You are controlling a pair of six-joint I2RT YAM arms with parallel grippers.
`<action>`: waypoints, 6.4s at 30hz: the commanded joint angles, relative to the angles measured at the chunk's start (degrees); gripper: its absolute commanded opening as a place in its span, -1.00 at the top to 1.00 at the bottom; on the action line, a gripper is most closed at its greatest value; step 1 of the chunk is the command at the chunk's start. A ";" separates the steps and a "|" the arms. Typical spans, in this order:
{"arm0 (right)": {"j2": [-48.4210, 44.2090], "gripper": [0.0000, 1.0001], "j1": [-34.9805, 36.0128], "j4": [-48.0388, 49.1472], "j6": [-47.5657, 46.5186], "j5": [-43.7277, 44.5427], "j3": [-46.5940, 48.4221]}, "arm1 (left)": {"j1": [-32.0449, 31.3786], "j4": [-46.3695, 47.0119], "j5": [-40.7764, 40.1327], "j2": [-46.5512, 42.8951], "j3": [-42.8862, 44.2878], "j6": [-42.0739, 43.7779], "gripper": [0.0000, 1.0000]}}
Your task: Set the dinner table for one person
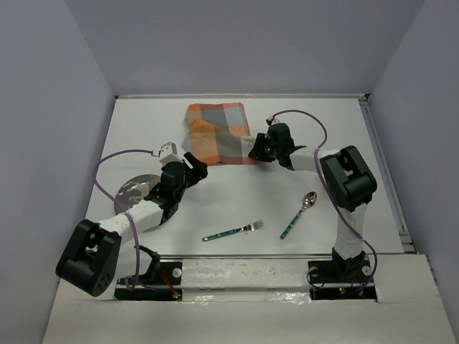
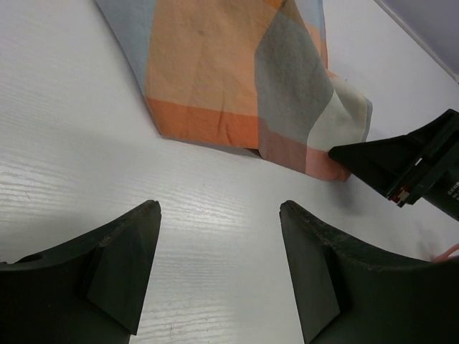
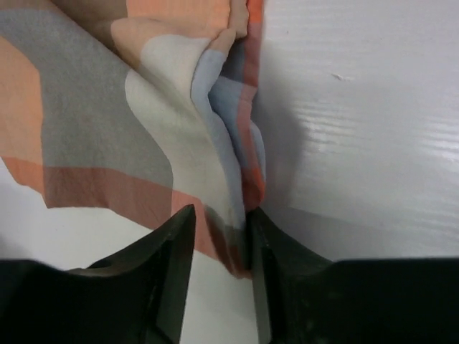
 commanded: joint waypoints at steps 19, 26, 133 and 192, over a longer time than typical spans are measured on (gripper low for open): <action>-15.54 1.00 -1.12 -2.66 -5.09 0.16 38.14 | 0.95 5.68 3.49 -1.12 0.49 0.74 -0.57; -24.26 1.00 -3.50 -1.70 -5.62 5.53 18.93 | -2.30 6.64 9.56 3.27 2.77 1.70 -0.61; -24.51 1.00 -13.61 -12.53 -13.89 0.79 21.91 | 15.71 -20.18 13.08 12.96 52.36 14.47 1.00; -35.76 1.00 -13.61 -12.68 0.71 3.51 -30.19 | 16.06 -11.63 -0.27 22.78 33.95 10.40 -0.57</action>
